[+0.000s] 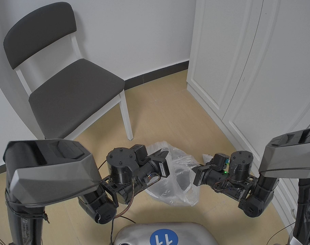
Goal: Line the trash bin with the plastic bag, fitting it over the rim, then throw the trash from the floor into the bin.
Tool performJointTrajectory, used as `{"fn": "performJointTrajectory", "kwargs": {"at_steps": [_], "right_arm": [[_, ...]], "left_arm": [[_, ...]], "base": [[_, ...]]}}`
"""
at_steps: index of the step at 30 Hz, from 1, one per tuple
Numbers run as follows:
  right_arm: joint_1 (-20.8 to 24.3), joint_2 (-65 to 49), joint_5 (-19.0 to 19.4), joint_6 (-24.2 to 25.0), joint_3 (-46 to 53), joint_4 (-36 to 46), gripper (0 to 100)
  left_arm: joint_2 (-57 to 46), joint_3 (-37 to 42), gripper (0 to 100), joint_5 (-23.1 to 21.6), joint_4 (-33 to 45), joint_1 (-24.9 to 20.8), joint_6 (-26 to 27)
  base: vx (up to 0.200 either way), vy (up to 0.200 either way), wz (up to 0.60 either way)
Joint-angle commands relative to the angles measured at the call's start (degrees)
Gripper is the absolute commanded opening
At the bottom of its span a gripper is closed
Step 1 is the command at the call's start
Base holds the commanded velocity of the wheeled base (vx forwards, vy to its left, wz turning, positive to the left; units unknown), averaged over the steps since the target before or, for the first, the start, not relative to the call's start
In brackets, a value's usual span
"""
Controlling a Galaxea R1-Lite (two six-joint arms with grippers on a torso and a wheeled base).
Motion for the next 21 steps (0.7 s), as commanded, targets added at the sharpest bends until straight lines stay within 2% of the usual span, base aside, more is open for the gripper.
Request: {"fn": "performJointTrajectory", "kwargs": {"at_steps": [1,4,14,21], "right_arm": [[-1.3,8.4,-0.1,3.3,-4.8,-1.0,0],[-1.7,10.9,-0.3,6.3,-7.4,-1.0,0],[-3.7,13.4,-0.9,11.6,-12.1,-1.0,0],[-5.2,10.7,-1.0,14.0,-12.8,-1.0,0]], "left_arm": [[6.9,-3.7,0,1.0,-1.0,1.5,0.4],[7.0,-4.5,0,1.7,-0.9,2.3,0.5],[8.1,-8.6,0,2.0,-1.1,6.0,0.4],[8.6,-10.6,0,3.4,-3.1,4.6,-0.3]], "base": [[0.0,0.0,0.0],[0.0,0.0,0.0],[0.0,0.0,0.0],[0.0,0.0,0.0]]}}
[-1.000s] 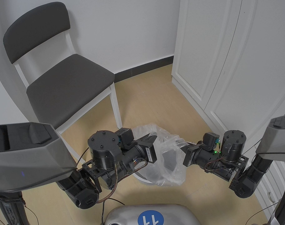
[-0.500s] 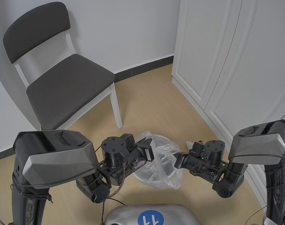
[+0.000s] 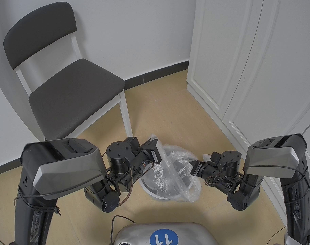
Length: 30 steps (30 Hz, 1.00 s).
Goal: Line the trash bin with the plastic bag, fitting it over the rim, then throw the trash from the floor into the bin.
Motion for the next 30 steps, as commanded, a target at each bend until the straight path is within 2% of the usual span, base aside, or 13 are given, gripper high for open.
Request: {"fn": "performJointTrajectory", "kwargs": {"at_steps": [1,4,8,13,17,24,29,30], "right_arm": [[-1.1,-2.0,0.0,0.2,-0.4,-1.0,0],[-2.2,-3.8,0.1,0.2,0.1,-1.0,0],[-3.6,-5.7,0.6,0.2,1.5,-1.0,0],[-4.5,-8.0,1.8,0.2,2.7,-1.0,0],[-5.6,-10.3,4.2,-0.4,4.9,-1.0,0],[-6.6,-12.6,6.7,-0.7,7.3,-1.0,0],[-7.3,-13.9,8.5,-2.9,9.1,-1.0,0],[-7.9,-14.6,9.7,-4.7,10.3,-1.0,0]], "left_arm": [[0.7,-1.7,0,1.2,-0.2,-1.5,-0.5],[1.5,-3.8,0,4.2,-0.1,-3.1,-1.9],[3.2,-4.4,0,5.9,-0.1,-4.1,-1.3],[4.4,-4.7,0,5.9,1.1,-4.0,-1.3],[6.6,-6.2,0,6.0,3.7,-3.2,-1.1],[8.8,-7.8,0,7.1,3.7,-1.6,2.7],[9.7,-8.7,0,7.2,3.3,-1.6,2.7],[10.2,-9.3,0,7.3,3.2,-1.7,2.8]], "base": [[0.0,0.0,0.0],[0.0,0.0,0.0],[0.0,0.0,0.0],[0.0,0.0,0.0],[0.0,0.0,0.0],[0.0,0.0,0.0],[0.0,0.0,0.0],[0.0,0.0,0.0]]}}
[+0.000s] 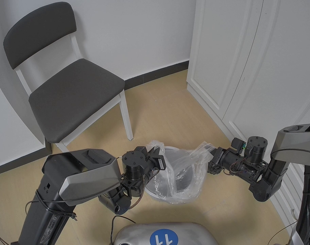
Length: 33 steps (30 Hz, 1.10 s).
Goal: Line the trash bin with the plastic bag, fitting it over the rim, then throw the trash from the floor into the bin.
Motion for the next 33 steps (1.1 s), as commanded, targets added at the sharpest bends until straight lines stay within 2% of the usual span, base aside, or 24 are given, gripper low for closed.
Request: {"fn": "performJointTrajectory", "kwargs": {"at_steps": [1,5,11,17,28,33], "right_arm": [[-0.9,-2.4,1.8,-2.2,2.4,-1.0,0],[-0.9,-3.9,3.5,-4.5,5.0,-1.0,0],[-0.9,-4.6,4.0,-6.3,5.5,-1.0,0],[-0.6,-5.4,4.0,-6.4,6.0,-1.0,0],[-0.5,-7.0,4.0,-6.4,6.7,-1.0,0],[-0.3,-7.5,4.1,-7.3,7.3,-1.0,0]], "left_arm": [[1.5,-1.2,0,0.1,-0.2,-0.2,0.0],[3.0,-2.9,0,2.1,0.7,-2.2,0.4],[4.6,-5.4,0,1.6,5.6,-2.7,4.8],[5.9,-9.9,0,1.6,12.1,-2.8,4.7],[8.2,-14.1,0,1.4,15.3,-2.8,4.1],[8.9,-15.5,0,1.1,16.6,-2.1,0.3]], "base": [[0.0,0.0,0.0],[0.0,0.0,0.0],[0.0,0.0,0.0],[0.0,0.0,0.0],[0.0,0.0,0.0],[0.0,0.0,0.0]]}}
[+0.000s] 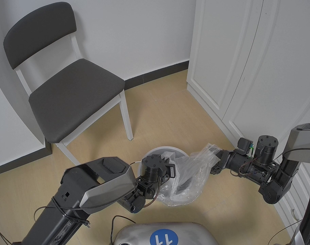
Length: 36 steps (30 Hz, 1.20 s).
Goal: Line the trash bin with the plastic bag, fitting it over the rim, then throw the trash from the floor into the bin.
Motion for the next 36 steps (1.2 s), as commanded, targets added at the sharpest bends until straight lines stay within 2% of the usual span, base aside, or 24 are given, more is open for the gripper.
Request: {"fn": "performJointTrajectory", "kwargs": {"at_steps": [1,7,14,15,24,27,30,31,33,35,36], "right_arm": [[0.1,-0.7,0.1,-0.6,0.6,-1.0,0],[0.3,-0.9,0.5,-0.7,1.3,-1.0,0],[-0.4,-1.6,1.3,-3.5,1.7,-1.0,0],[-0.4,-1.8,1.2,-3.6,1.8,-1.0,0],[-1.0,-2.2,1.2,-4.9,2.5,-1.0,0],[-1.3,-1.6,1.2,-5.6,2.3,-1.0,0],[-1.3,-1.2,1.0,-5.6,1.9,-1.0,0],[-1.3,-1.2,0.9,-5.6,1.8,-1.0,0],[-1.3,-1.2,0.8,-5.6,1.7,-1.0,0],[-1.3,-1.3,0.6,-5.5,1.1,-1.0,0],[-1.3,-1.4,0.6,-5.5,1.0,-1.0,0]], "left_arm": [[0.7,-0.7,0,-0.4,0.4,0.5,-1.0],[0.4,-0.2,0,-0.8,0.7,1.8,-1.0],[-5.3,9.1,0,-0.7,5.6,3.8,2.6],[-7.4,12.7,0,-0.9,6.0,4.1,4.3],[-14.8,20.7,0,-1.2,2.1,4.2,4.7],[-20.3,28.3,0,-3.1,2.1,4.0,4.8],[-23.9,35.0,0,-7.7,2.7,4.1,5.5],[-24.8,37.6,0,-9.8,3.1,4.4,7.1],[-25.1,39.3,0,-10.9,3.5,4.7,8.8],[-25.0,43.1,0,-12.6,5.2,5.9,15.3],[-24.9,43.4,0,-12.6,5.8,6.1,16.3]], "base": [[0.0,0.0,0.0],[0.0,0.0,0.0],[0.0,0.0,0.0],[0.0,0.0,0.0],[0.0,0.0,0.0],[0.0,0.0,0.0],[0.0,0.0,0.0],[0.0,0.0,0.0],[0.0,0.0,0.0],[0.0,0.0,0.0],[0.0,0.0,0.0]]}}
